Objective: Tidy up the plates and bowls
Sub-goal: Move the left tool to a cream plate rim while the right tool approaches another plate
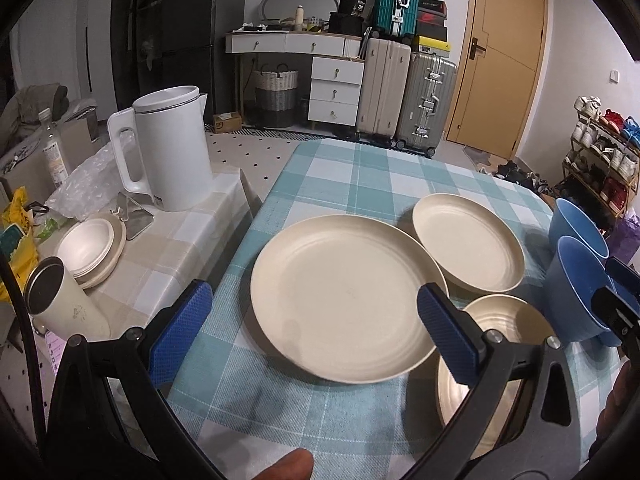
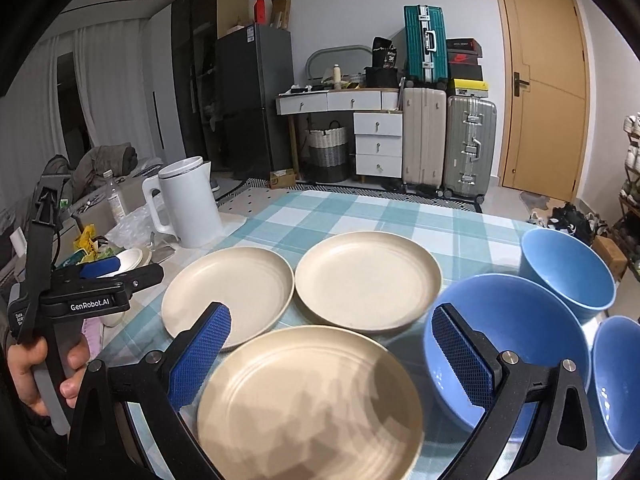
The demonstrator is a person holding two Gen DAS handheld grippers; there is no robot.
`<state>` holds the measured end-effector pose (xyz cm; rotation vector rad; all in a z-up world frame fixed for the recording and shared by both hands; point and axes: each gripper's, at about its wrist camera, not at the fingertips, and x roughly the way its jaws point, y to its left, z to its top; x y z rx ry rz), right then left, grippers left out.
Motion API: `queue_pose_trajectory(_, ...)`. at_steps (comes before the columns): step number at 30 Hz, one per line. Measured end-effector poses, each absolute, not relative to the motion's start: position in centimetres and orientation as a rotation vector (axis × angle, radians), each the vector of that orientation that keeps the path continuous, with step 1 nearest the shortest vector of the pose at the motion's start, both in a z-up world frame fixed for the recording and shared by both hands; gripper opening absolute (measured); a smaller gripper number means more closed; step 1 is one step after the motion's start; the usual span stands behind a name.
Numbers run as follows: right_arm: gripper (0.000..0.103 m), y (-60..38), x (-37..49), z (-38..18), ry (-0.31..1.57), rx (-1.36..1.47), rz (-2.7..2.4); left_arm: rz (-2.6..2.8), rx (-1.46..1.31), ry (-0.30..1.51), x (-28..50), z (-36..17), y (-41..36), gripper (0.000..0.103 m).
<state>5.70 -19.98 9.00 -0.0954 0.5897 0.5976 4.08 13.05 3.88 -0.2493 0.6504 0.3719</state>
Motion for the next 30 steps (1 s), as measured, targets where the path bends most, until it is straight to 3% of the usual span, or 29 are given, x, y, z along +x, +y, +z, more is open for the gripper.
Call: queue_pose_trajectory(30,0.103,-12.1,11.2,6.8,0.711,-0.136,0.630,0.382,-0.345,0.756,7.7,-0.8,18.1,0.102)
